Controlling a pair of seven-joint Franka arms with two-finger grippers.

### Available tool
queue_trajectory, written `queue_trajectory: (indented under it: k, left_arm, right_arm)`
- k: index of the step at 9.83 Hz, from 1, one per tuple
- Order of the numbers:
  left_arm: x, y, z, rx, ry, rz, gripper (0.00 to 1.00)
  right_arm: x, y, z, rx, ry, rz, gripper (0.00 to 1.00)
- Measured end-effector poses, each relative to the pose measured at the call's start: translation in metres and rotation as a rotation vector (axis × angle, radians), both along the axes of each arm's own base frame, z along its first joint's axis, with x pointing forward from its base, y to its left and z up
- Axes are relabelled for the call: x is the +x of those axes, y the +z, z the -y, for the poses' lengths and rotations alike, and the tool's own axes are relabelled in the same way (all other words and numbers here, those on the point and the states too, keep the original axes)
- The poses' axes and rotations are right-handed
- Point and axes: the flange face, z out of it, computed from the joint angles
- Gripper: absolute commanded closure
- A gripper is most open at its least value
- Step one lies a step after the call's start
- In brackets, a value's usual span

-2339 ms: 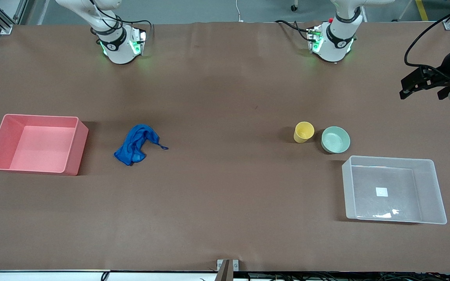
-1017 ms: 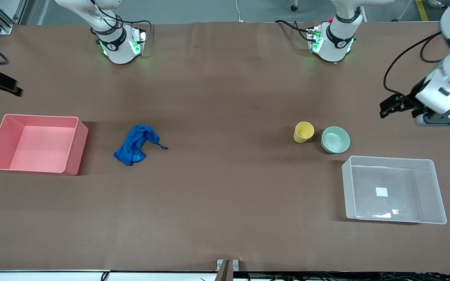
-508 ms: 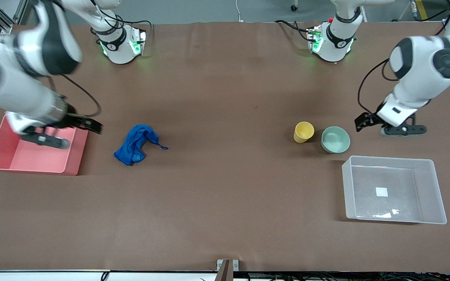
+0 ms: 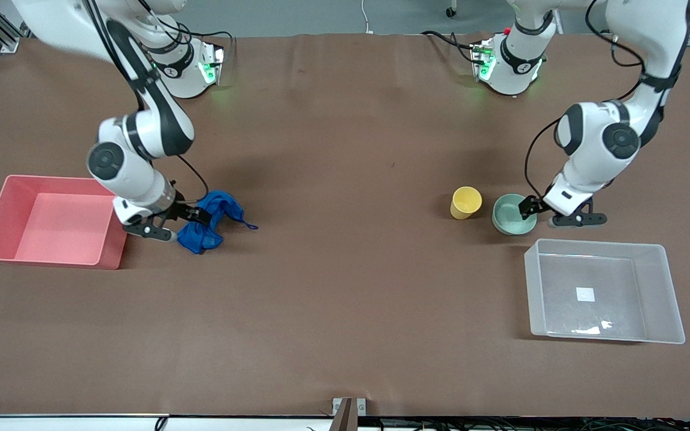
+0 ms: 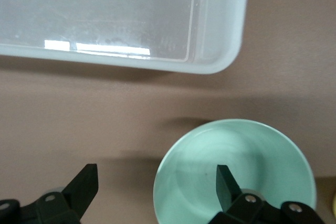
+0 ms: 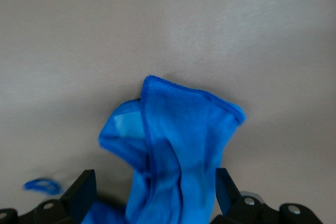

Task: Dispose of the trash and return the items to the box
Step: 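Grasp the blue cloth with the right gripper while the left gripper grasps the bowl, then carry the cloth into the pink bin while the left gripper carries the bowl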

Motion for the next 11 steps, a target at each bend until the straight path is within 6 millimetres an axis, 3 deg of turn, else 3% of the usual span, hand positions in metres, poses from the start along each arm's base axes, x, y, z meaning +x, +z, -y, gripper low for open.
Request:
queue_trajectory:
  k: [1,2,3,4,5,7,8,10,11]
  left_arm:
    - [-0.001,-0.010,0.000,0.000,0.007,-0.001,0.86]
    - [-0.001,-0.015,0.001,-0.001,0.014,-0.004,1.00]
    - [-0.001,-0.015,0.001,-0.001,0.015,-0.004,1.00]
    - [-0.001,-0.014,0.001,-0.002,0.014,-0.002,1.00]
    - [0.000,-0.014,0.002,-0.002,0.013,-0.001,1.00]
    - [-0.001,-0.008,0.004,-0.003,0.009,0.009,1.00]
    - [0.000,0.008,0.005,-0.006,0.009,0.037,1.00]
    - [-0.006,0.057,0.005,-0.007,0.008,0.014,1.00]
    - [-0.010,0.090,0.005,-0.007,0.007,-0.003,1.00]
  right_arm:
    - [-0.001,-0.020,-0.001,-0.006,0.025,0.000,0.00]
    - [-0.002,-0.031,0.002,-0.019,0.047,-0.005,0.02]
    - [-0.003,-0.036,0.005,-0.029,0.056,-0.012,0.43]
    - [-0.003,-0.037,0.005,-0.031,0.058,-0.015,0.74]
    - [-0.003,-0.036,0.005,-0.034,0.053,-0.025,0.95]
    - [0.004,-0.029,0.005,-0.055,-0.013,-0.081,0.99]
    - [0.009,-0.022,0.002,-0.065,-0.031,-0.106,0.99]
    - [0.021,-0.005,-0.002,-0.080,-0.033,-0.134,0.99]
    - [0.032,0.018,0.000,-0.104,-0.036,-0.174,0.99]
